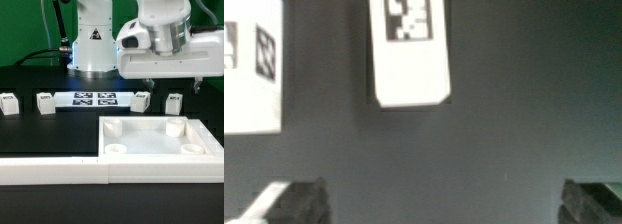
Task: Assemble square table
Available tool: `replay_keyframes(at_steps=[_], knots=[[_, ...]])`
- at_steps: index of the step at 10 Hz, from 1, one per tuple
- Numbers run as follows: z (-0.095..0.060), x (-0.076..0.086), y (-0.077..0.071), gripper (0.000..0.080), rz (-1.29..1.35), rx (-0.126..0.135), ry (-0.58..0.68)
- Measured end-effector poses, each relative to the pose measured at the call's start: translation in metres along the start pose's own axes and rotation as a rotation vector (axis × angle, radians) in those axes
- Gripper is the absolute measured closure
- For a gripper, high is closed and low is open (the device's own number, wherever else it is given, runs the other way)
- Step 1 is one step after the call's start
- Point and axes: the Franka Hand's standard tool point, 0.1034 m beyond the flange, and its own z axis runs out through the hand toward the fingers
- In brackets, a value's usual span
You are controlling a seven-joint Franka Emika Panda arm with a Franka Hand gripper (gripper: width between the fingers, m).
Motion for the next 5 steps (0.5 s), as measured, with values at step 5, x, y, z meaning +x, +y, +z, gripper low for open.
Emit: replay_keyframes(at_steps=[5], knots=[[0.0106, 0.0008, 0.0068, 0.0151, 0.01, -0.023, -0.303]])
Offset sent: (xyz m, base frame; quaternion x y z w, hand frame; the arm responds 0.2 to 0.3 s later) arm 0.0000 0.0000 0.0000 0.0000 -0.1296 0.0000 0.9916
